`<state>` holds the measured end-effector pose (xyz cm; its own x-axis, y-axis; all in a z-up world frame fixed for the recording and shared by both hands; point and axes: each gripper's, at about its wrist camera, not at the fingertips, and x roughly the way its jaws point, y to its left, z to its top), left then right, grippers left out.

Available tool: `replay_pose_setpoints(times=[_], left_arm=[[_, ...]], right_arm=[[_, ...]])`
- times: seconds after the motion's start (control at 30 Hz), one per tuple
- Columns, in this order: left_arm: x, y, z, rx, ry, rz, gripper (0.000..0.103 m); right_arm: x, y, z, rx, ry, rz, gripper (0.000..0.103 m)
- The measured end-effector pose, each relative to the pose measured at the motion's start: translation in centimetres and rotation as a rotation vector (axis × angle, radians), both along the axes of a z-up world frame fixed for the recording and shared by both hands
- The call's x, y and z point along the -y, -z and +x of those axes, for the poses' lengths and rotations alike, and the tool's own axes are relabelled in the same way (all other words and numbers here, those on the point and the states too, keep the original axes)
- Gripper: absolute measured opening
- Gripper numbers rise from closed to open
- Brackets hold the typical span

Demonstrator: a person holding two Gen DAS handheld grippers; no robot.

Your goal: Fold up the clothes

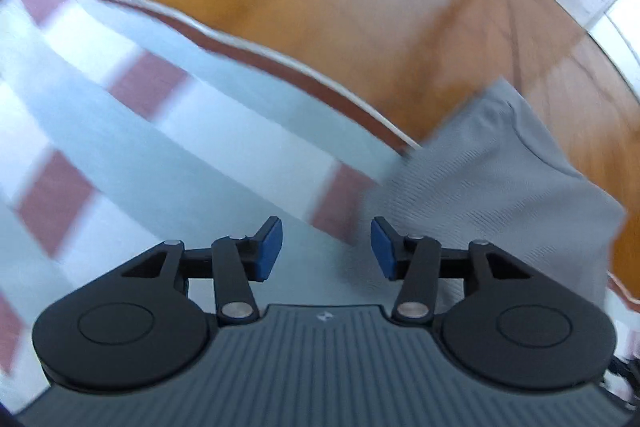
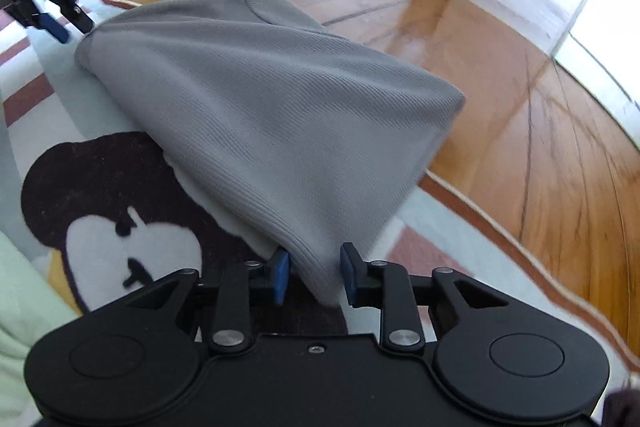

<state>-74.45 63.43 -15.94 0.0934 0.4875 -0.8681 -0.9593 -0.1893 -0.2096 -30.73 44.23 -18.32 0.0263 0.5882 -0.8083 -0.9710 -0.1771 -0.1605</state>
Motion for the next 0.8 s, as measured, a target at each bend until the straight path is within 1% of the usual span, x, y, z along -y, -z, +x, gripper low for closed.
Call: replay_pose_setpoints(times=[0.03, 0.07, 0.13, 0.17, 0.2, 0.23, 0.27, 0.3, 0.33, 0.37, 0.4, 0.43, 0.5, 0.53, 0.57, 0.6, 0.63, 0.67, 0.7, 0.73, 0.77, 0.8], left_arm=[[0.1, -0.2, 0.0, 0.000, 0.010, -0.005, 0.057], [0.1, 0.2, -0.3, 0.092, 0.019, -0.033, 0.064], [0.2, 1.0, -1.0, 0.276, 0.036, -0.089, 0.071], [0.1, 2.2, -1.0, 0.392, 0.024, -0.136, 0.071], [0.0, 3.4, -1.0, 0.508, 0.011, -0.183, 0.071], [-0.2, 4.6, -1.0, 0.622, -0.002, -0.230, 0.071], [-0.2, 5.5, -0.9, 0.703, -0.020, -0.261, 0.071], [-0.4, 6.3, -0.7, 0.756, -0.038, -0.279, 0.071], [-0.7, 6.6, -0.6, 0.766, -0.054, -0.275, 0.071], [-1.0, 7.0, -0.5, 0.776, -0.070, -0.271, 0.071], [-1.2, 7.1, -0.6, 0.802, -0.099, -0.237, 0.071], [-1.6, 7.0, -0.8, 0.798, -0.132, -0.201, 0.071], [-2.3, 7.1, -1.3, 0.810, -0.192, -0.138, 0.074], [-2.5, 7.6, -1.5, 0.837, -0.220, -0.125, 0.077], [-2.5, 7.6, -1.5, 0.841, -0.228, -0.105, 0.077], [-2.6, 7.7, -1.5, 0.845, -0.235, -0.084, 0.076], [-2.6, 7.7, -1.5, 0.846, -0.241, -0.064, 0.058], [-3.1, 6.8, -1.2, 0.743, -0.200, -0.037, 0.016], [-3.5, 5.9, -0.9, 0.643, -0.159, -0.010, 0.015], [-3.6, 4.9, -1.3, 0.632, -0.150, 0.028, 0.014], [-3.6, 4.0, -1.7, 0.622, -0.141, 0.067, 0.012], [-3.7, 3.0, -2.1, 0.611, -0.131, 0.106, 0.012]], right_arm=[[0.2, -0.2, 0.6, -0.011, 0.034, -0.018, 0.032], [0.3, -0.3, 1.1, -0.024, 0.069, -0.037, 0.032], [0.5, -0.5, 2.9, -0.089, 0.171, -0.091, 0.033], [0.9, -0.9, 3.9, -0.164, 0.215, -0.102, 0.037], [1.3, -1.2, 4.9, -0.243, 0.258, -0.112, 0.038], [1.6, -1.2, 6.0, -0.370, 0.301, -0.121, 0.040], [1.9, -1.2, 7.1, -0.496, 0.344, -0.130, 0.049], [2.2, -1.1, 8.2, -0.623, 0.387, -0.139, 0.055], [2.5, -0.5, 9.0, -0.744, 0.435, -0.147, 0.064], [2.7, 0.1, 9.8, -0.860, 0.482, -0.155, 0.065], [2.7, 0.8, 10.1, -0.931, 0.518, -0.164, 0.065], [2.7, 1.5, 10.3, -0.999, 0.553, -0.173, 0.066], [2.1, 2.9, 10.2, -1.059, 0.616, -0.183, 0.069], [1.8, 3.4, 10.2, -1.090, 0.649, -0.172, 0.070], [1.5, 3.9, 10.1, -1.121, 0.681, -0.161, 0.073], [1.3, 4.3, 10.0, -1.151, 0.714, -0.149, 0.079], [1.1, 4.5, 10.0, -1.181, 0.751, -0.131, 0.081], [0.8, 4.7, 9.9, -1.208, 0.788, -0.112, 0.080], [0.5, 4.7, 9.9, -1.216, 0.818, -0.084, 0.073], [0.4, 4.5, 9.9, -1.206, 0.839, -0.042, 0.025], [0.4, 4.0, 9.9, -1.194, 0.835, -0.011, 0.012], [0.5, 3.5, 9.9, -1.182, 0.832, 0.020, 0.012]])
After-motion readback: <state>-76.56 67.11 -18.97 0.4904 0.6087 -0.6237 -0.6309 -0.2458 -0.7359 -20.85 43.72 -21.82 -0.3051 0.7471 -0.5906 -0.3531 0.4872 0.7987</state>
